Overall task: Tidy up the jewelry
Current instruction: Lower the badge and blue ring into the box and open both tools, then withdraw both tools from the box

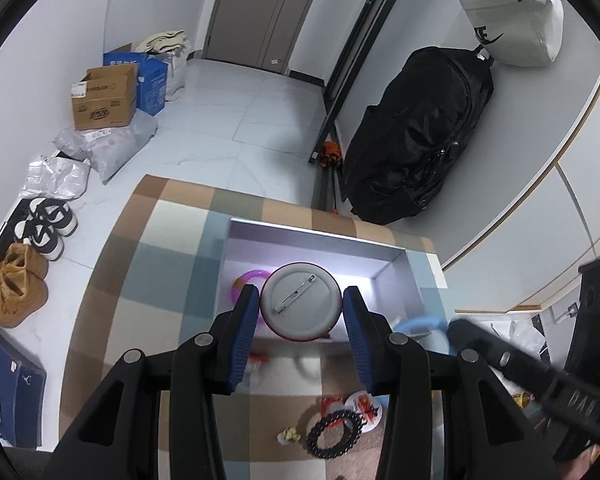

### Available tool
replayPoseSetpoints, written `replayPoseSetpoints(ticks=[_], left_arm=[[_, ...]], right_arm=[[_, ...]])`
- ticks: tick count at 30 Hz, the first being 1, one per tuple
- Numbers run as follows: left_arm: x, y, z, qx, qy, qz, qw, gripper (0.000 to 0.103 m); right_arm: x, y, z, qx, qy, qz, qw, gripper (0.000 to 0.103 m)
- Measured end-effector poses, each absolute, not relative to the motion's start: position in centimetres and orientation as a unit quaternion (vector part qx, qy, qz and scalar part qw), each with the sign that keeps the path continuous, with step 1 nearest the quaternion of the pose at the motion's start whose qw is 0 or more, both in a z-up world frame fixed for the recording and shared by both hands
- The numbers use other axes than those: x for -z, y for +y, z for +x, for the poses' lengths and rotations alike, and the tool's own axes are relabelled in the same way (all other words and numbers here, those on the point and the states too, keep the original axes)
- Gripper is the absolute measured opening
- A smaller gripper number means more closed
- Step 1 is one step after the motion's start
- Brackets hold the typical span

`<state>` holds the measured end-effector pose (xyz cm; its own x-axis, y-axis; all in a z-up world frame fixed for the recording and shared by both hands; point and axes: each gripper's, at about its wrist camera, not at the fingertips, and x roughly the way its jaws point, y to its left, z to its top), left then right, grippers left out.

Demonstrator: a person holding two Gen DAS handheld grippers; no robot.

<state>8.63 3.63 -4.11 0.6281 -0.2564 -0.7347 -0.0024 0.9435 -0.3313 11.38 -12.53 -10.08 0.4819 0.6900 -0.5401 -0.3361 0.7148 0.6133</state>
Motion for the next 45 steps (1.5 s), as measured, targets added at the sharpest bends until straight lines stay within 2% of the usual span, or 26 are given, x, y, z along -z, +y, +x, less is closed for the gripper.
replayPoseSetpoints(ticks=[20, 23, 24, 26, 27, 28, 33, 36, 41, 45], left_arm=[[6.0, 2.2, 12.0, 0.127, 0.455, -0.145, 0.869, 0.037], [6.2, 2.1, 12.4, 0.134, 0.465, -0.160, 0.860, 0.040], [6.2, 2.0, 12.6, 0.140, 0.469, -0.164, 0.857, 0.044], [6.2, 2.0, 12.6, 0.140, 0.471, -0.162, 0.856, 0.062], [6.1, 2.0, 12.4, 0.137, 0.468, -0.162, 0.858, 0.065], [5.9, 2.1, 12.2, 0.142, 0.461, -0.165, 0.860, 0.067], [5.6, 1.9, 11.7, 0.134, 0.455, -0.152, 0.867, 0.072], [5.5, 1.8, 11.4, 0.126, 0.452, -0.142, 0.872, 0.075], [4.8, 1.5, 10.7, 0.111, 0.437, -0.122, 0.884, 0.076], [4.5, 1.4, 10.0, 0.100, 0.425, -0.111, 0.893, 0.076]], right_arm=[[11.8, -13.2, 17.9, -0.268, 0.419, 0.256, 0.829, 0.006], [12.1, -12.8, 18.3, -0.277, 0.422, 0.258, 0.824, 0.007], [12.1, -12.6, 18.2, -0.274, 0.424, 0.252, 0.826, 0.010], [12.3, -12.3, 18.0, -0.275, 0.427, 0.240, 0.827, 0.016], [12.4, -12.3, 18.0, -0.274, 0.428, 0.239, 0.827, 0.027], [12.4, -12.4, 17.9, -0.270, 0.427, 0.242, 0.829, 0.046], [11.2, -13.8, 17.1, -0.257, 0.397, 0.250, 0.845, 0.071], [10.8, -14.2, 16.7, -0.252, 0.388, 0.248, 0.851, 0.077], [10.7, -14.9, 16.0, -0.247, 0.386, 0.251, 0.853, 0.079], [10.3, -15.5, 15.0, -0.237, 0.374, 0.249, 0.861, 0.089]])
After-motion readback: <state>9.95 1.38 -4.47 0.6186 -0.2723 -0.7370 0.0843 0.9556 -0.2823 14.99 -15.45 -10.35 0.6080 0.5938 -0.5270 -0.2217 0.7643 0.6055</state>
